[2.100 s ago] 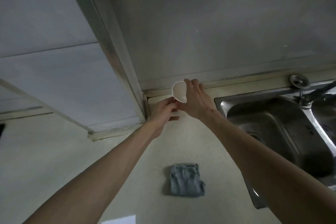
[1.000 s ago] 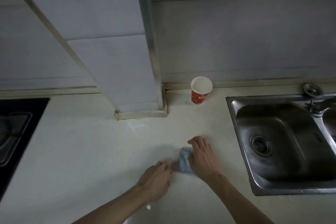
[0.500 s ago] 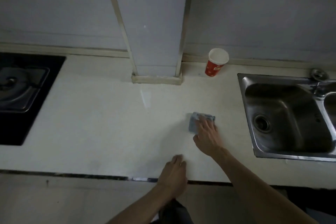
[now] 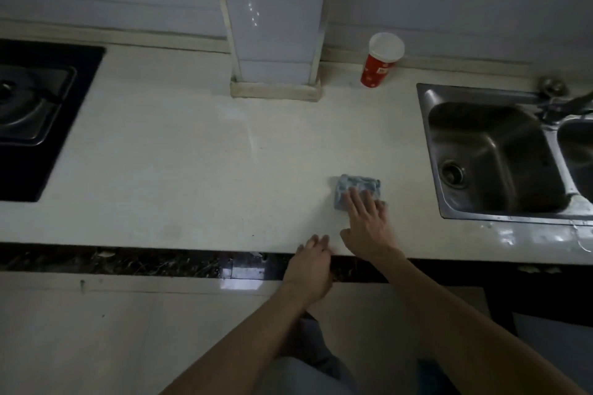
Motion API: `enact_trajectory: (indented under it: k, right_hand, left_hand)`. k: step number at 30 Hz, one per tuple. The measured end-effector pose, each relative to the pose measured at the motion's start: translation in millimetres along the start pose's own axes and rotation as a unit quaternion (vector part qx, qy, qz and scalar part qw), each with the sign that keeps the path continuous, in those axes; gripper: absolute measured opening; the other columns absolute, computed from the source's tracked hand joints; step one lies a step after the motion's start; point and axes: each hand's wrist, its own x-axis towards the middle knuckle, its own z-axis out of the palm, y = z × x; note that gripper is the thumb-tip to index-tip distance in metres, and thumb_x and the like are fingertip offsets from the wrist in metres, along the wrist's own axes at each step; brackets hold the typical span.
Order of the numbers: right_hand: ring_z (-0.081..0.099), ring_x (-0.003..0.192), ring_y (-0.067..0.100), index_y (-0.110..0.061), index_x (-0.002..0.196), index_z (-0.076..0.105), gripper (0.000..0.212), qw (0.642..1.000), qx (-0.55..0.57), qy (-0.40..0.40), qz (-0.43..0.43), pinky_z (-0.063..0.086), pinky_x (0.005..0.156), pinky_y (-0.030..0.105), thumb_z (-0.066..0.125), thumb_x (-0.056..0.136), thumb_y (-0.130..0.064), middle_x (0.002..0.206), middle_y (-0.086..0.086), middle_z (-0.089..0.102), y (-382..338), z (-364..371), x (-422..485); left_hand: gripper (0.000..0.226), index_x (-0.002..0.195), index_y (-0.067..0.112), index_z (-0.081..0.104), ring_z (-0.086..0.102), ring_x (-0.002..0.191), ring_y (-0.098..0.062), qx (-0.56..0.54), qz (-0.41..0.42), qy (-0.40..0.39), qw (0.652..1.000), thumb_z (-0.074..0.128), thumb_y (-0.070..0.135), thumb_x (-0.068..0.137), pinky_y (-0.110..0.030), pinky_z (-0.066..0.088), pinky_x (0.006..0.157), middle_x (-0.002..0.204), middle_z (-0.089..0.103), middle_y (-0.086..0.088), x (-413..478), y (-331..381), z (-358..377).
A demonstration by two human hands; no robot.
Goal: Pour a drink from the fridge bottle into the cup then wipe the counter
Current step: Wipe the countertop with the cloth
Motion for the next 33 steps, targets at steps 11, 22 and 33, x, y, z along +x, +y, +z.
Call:
enact_trajectory:
  k: [11, 22, 33]
  right_hand:
    - [-0.013, 0.149, 0.03, -0.014, 0.156, 0.003, 0.089, 0.999, -0.006, 0.016, 0.044, -0.002, 0.121, 0.05, 0.054, 0.084, -0.026, 0.163, 0.008, -0.003, 24, 39, -97]
    - [-0.018, 0.148, 0.029, -0.016, 0.156, -0.005, 0.087, 0.999, -0.005, -0.022, 0.049, 0.0, 0.122, 0.049, 0.045, 0.087, -0.028, 0.163, 0.006, -0.011, 34, 35, -110]
    - [-0.02, 0.147, 0.029, -0.013, 0.154, -0.011, 0.09, 0.998, -0.006, -0.014, 0.063, -0.011, 0.12, 0.042, 0.046, 0.086, -0.029, 0.161, 0.008, -0.017, 55, 30, -91]
  left_hand:
    - [0.064, 0.156, 0.007, 0.013, 0.008, 0.152, -0.026, 0.023, -0.006, -0.009, 1.0, 0.045, 0.015, 0.1, -0.04, 0.019, 0.121, 0.164, 0.012, -0.011, -8, 7, -1]
    - [0.063, 0.156, 0.012, 0.016, 0.002, 0.153, -0.028, 0.077, 0.012, -0.039, 0.996, 0.044, 0.02, 0.1, -0.045, 0.012, 0.123, 0.166, 0.004, -0.008, -1, 2, 15]
    - [0.062, 0.15, 0.003, 0.025, 0.028, 0.139, -0.03, 0.069, 0.044, -0.048, 0.995, 0.05, 0.016, 0.094, -0.044, 0.032, 0.113, 0.156, 0.025, -0.012, 27, 66, -6]
